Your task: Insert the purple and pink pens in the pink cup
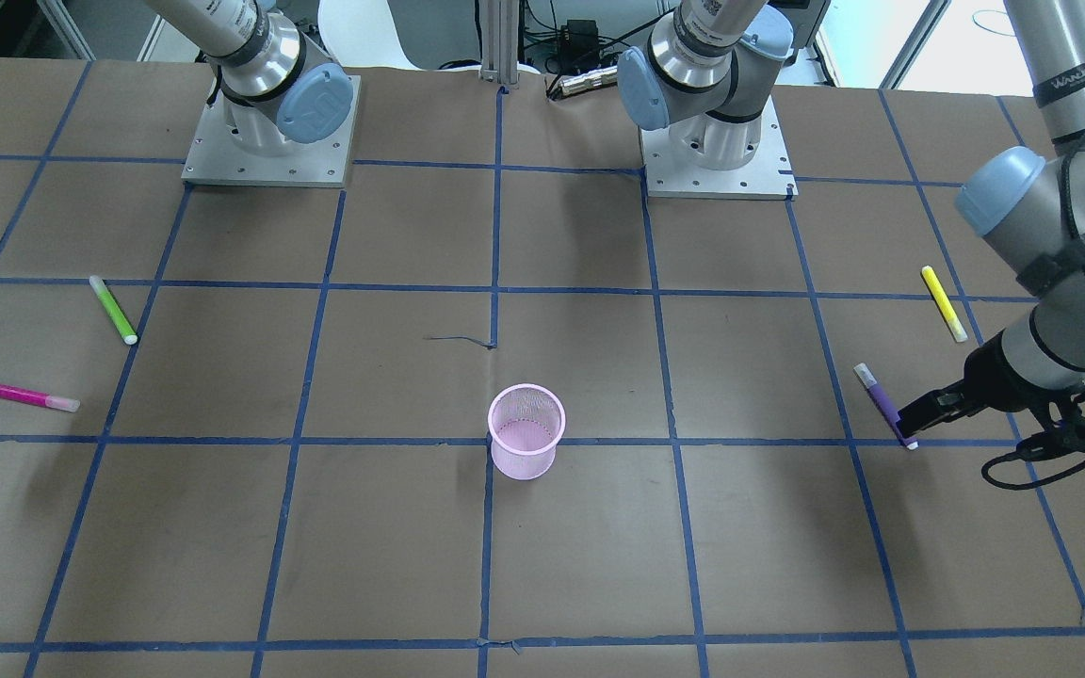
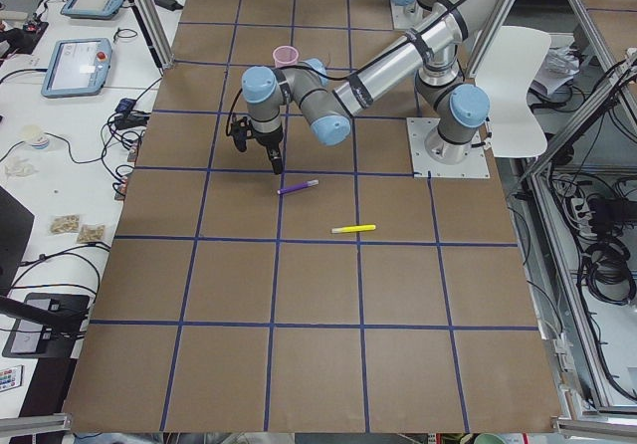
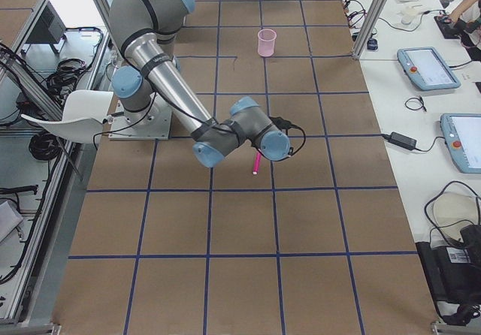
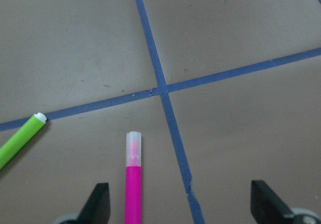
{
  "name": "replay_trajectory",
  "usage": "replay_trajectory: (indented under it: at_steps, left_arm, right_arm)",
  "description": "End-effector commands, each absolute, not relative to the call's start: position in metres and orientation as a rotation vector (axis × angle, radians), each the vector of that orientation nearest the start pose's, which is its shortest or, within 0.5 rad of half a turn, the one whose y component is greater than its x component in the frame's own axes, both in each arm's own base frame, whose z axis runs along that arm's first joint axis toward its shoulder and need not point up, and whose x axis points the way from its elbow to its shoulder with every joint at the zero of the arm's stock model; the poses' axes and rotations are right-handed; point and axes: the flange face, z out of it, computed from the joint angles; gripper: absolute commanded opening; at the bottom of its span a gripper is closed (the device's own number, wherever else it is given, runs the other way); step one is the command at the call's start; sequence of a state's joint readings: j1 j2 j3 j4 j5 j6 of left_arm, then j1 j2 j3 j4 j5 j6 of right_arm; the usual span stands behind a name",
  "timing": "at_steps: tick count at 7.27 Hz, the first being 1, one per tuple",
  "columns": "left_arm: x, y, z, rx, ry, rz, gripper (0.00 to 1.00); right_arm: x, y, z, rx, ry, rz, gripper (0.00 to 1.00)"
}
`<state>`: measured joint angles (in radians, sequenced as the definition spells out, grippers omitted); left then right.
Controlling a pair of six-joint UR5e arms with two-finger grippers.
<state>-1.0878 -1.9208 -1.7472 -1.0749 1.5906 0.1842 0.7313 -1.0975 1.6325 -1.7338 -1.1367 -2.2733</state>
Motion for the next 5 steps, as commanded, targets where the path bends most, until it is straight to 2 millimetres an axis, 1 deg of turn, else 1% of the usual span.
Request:
replay_trajectory:
  at_steps: [1,2,3,4,5]
  left_arm:
    - [0.17,-0.577,0.23,-0.493,3.098,0.084,1.0]
    - [0.172,-0.578,0.215,-0.495,3.102,0.112,1.0]
    - [0.173,-0.58,0.207,-0.493,3.105,0.126,1.0]
    - [0.173,-0.58,0.198,-0.496,3.105,0.14,1.0]
    - [0.173,-0.58,0.187,-0.498,3.109,0.168,1.0]
  right_arm:
    - [-0.35,-0.508,0.158,-1.665,2.035,-0.637,1.0]
    - [-0.354,-0.504,0.145,-1.684,2.004,-0.643,0.97]
    - [-0.355,-0.503,0.143,-1.758,1.952,-0.658,0.96]
    - [-0.355,-0.503,0.143,-1.764,1.946,-0.658,0.9]
    - [-0.355,-0.503,0.142,-1.767,1.944,-0.661,0.7]
